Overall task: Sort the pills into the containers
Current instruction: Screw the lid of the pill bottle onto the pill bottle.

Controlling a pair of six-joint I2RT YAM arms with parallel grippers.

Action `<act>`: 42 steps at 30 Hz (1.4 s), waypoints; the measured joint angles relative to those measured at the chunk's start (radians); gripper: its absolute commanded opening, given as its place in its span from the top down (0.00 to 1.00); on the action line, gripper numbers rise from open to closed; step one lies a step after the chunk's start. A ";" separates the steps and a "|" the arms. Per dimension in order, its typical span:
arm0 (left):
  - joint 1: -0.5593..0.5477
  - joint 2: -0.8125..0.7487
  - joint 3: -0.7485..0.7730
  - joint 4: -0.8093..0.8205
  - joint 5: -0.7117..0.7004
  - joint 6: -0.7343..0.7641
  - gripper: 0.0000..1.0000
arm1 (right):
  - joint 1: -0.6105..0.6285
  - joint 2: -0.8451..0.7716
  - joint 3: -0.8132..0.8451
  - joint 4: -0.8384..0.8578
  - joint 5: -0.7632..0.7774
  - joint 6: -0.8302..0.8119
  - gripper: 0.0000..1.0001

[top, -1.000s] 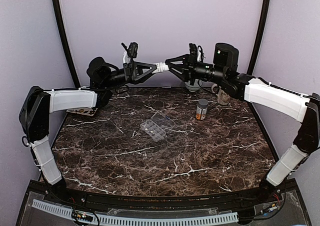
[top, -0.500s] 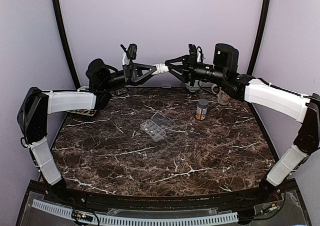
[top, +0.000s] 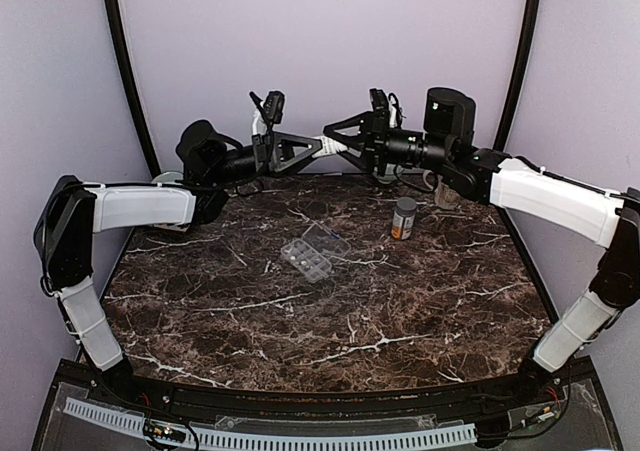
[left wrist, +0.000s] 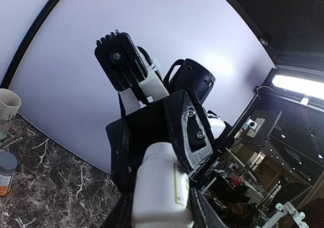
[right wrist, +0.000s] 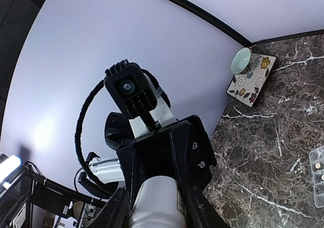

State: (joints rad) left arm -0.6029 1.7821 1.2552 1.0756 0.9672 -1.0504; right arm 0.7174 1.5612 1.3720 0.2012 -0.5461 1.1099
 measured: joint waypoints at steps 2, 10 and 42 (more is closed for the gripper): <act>-0.010 0.000 0.000 0.000 0.004 0.000 1.00 | 0.007 -0.002 0.000 -0.008 0.000 -0.014 0.62; -0.014 -0.001 -0.011 -0.016 0.018 0.005 1.00 | 0.016 -0.014 0.003 -0.078 0.031 -0.092 0.59; 0.021 -0.034 -0.062 -0.046 0.040 0.019 1.00 | 0.006 -0.105 0.003 -0.281 0.143 -0.383 0.53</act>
State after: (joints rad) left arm -0.5816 1.7481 1.1934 1.0294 1.0069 -1.0313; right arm 0.7235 1.4559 1.3754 -0.0795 -0.4026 0.7269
